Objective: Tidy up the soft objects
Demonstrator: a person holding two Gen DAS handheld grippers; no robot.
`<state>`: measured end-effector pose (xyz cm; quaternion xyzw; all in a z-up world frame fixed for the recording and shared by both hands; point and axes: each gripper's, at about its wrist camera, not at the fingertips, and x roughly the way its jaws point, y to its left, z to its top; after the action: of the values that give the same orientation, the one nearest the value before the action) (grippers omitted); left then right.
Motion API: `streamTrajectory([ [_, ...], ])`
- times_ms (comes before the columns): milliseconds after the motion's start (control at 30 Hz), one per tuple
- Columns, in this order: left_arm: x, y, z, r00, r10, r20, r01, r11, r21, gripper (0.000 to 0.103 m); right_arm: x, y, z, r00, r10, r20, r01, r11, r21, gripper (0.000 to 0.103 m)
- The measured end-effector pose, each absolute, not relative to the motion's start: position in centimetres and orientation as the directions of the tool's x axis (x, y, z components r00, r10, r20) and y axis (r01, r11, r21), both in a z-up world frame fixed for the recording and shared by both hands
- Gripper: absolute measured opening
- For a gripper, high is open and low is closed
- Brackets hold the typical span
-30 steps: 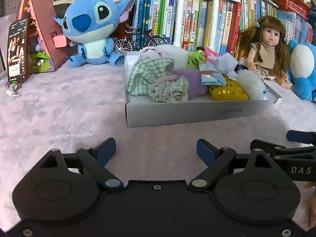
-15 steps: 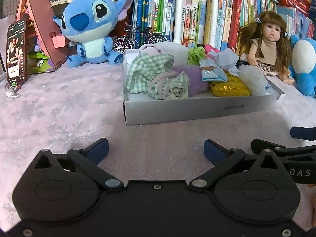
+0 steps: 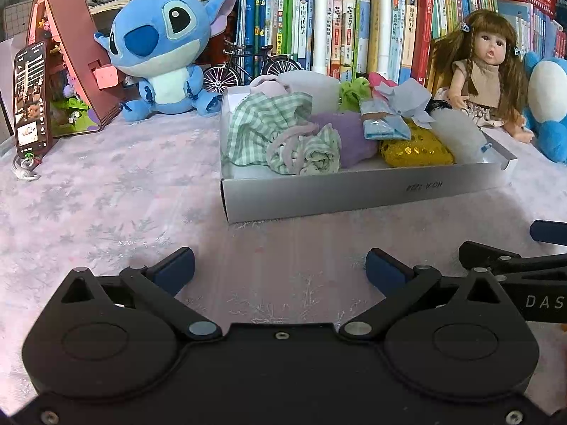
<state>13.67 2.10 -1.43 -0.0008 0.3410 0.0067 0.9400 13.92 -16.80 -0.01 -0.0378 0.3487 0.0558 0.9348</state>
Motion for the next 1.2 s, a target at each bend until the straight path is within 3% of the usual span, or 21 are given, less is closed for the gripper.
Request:
streamTrajectory([
  [1200,13.76,2.00,-1.42,0.767,0.019,-0.642,-0.019,1.000,0.007,0.103,13.93,-16.81,-0.02,0.750,0.078,-0.656,-0.131,0.991,-0.032,0.103],
])
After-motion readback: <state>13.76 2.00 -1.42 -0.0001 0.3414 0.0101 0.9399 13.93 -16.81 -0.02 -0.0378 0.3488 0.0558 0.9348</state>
